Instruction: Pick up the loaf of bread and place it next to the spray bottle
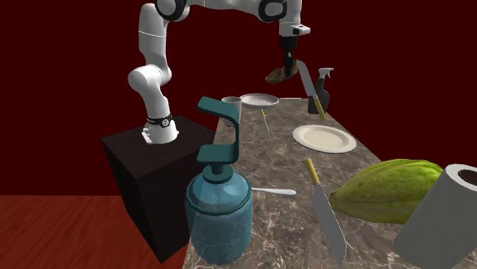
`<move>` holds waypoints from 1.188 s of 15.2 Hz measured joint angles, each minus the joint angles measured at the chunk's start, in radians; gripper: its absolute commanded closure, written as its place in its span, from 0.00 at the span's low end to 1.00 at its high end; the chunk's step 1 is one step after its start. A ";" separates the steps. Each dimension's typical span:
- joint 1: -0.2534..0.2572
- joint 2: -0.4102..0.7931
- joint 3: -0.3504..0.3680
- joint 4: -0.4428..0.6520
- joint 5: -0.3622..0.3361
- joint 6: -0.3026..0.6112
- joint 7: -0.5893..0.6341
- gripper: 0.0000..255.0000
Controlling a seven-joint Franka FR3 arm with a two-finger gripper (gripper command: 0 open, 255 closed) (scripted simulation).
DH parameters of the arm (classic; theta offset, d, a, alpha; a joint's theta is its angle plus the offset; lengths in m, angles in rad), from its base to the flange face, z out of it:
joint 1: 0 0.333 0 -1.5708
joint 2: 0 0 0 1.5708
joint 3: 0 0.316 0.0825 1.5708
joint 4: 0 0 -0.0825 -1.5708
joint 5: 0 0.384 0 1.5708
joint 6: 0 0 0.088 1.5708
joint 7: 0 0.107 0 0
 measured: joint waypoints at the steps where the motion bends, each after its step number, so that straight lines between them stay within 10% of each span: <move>1: 0.001 0.003 0.000 -0.009 -0.001 0.012 0.001 1.00; 18: 0.000 0.047 -0.004 -0.178 -0.006 0.224 -0.010 1.00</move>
